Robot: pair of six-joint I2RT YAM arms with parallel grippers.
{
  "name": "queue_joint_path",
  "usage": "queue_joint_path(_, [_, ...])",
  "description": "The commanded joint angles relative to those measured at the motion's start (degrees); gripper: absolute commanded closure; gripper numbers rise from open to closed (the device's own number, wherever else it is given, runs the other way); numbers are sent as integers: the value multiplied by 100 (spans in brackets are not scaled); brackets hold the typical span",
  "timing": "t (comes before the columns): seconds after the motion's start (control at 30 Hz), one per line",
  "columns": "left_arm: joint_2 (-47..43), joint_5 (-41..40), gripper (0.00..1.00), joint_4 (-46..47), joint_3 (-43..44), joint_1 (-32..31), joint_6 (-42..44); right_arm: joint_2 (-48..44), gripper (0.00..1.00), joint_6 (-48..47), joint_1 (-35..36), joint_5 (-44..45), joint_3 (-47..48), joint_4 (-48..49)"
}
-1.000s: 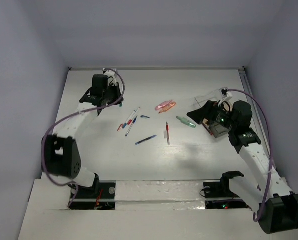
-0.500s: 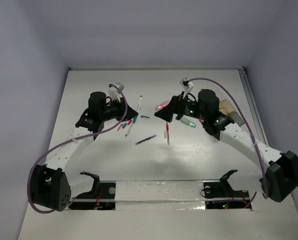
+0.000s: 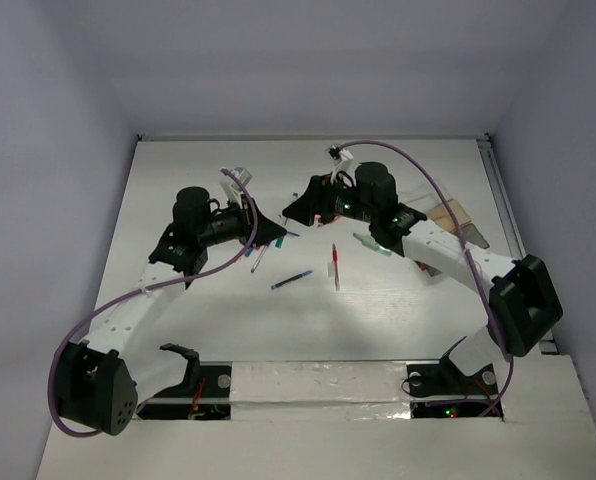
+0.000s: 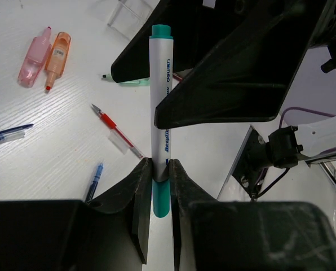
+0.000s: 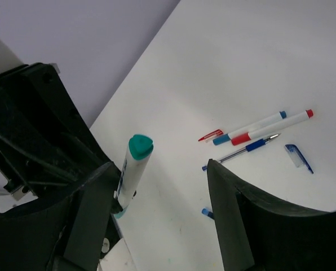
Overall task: Sort the stationery into containers
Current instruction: Pick up the pen from the center of the board, then place the pen in the storage box.
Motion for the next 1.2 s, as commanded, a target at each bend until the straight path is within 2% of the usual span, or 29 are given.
queue_joint_path(0.0, [-126, 247, 100, 305, -22, -81, -45, -53, 31, 37, 47, 130, 297, 608])
queue_joint_path(0.2, [-82, 282, 100, 296, -13, -133, -45, 69, 44, 46, 47, 315, 315, 661])
queue_joint_path(0.23, [-82, 282, 100, 296, -21, -134, -54, 122, 53, 72, 47, 289, 323, 679])
queue_joint_path(0.3, [-108, 274, 100, 287, -30, -134, -37, 157, 64, 187, 47, 280, 341, 758])
queue_joint_path(0.33, [-109, 274, 100, 287, -13, -134, -45, 166, 80, 222, 47, 289, 350, 767])
queue_joint_path(0.37, [-109, 274, 99, 278, -13, -134, -45, 166, 87, 274, 47, 306, 350, 784])
queue_joint_path(0.4, [-100, 274, 91, 261, -13, -134, -45, 157, 94, 301, 47, 350, 324, 811])
queue_joint_path(0.43, [-91, 256, 71, 261, -21, -134, -63, 131, 100, 336, 47, 446, 289, 846])
queue_joint_path(0.5, [-65, 230, 49, 217, -13, -134, -63, 35, 100, 433, 47, 639, 218, 873])
queue_joint_path(0.53, [-73, 195, 33, 191, 5, -134, -54, 0, 100, 442, 47, 971, 201, 846])
queue_joint_path(0.63, [-152, 89, 16, 120, 14, -134, -10, -220, 100, 381, 47, 1770, 148, 592])
queue_joint_path(0.77, [-310, 45, 2, 85, 22, -134, 7, -572, 100, 476, -540, 2309, -89, 363])
queue_joint_path(0.93, [-442, -147, 1, -29, 40, -134, 60, -976, 100, 652, -1551, 2810, -625, 188])
queue_joint_path(1.03, [-521, -429, 1, -214, 101, -134, 121, -1169, 100, 670, -2175, 3537, -1011, 108])
queue_joint_path(1.13, [-548, -561, 1, -354, 145, -134, 165, -1188, 100, 950, -3043, 3637, -1354, 283])
queue_joint_path(1.17, [-557, -570, 1, -363, 145, -134, 174, -1187, 100, 986, -3046, 3655, -1416, 301])
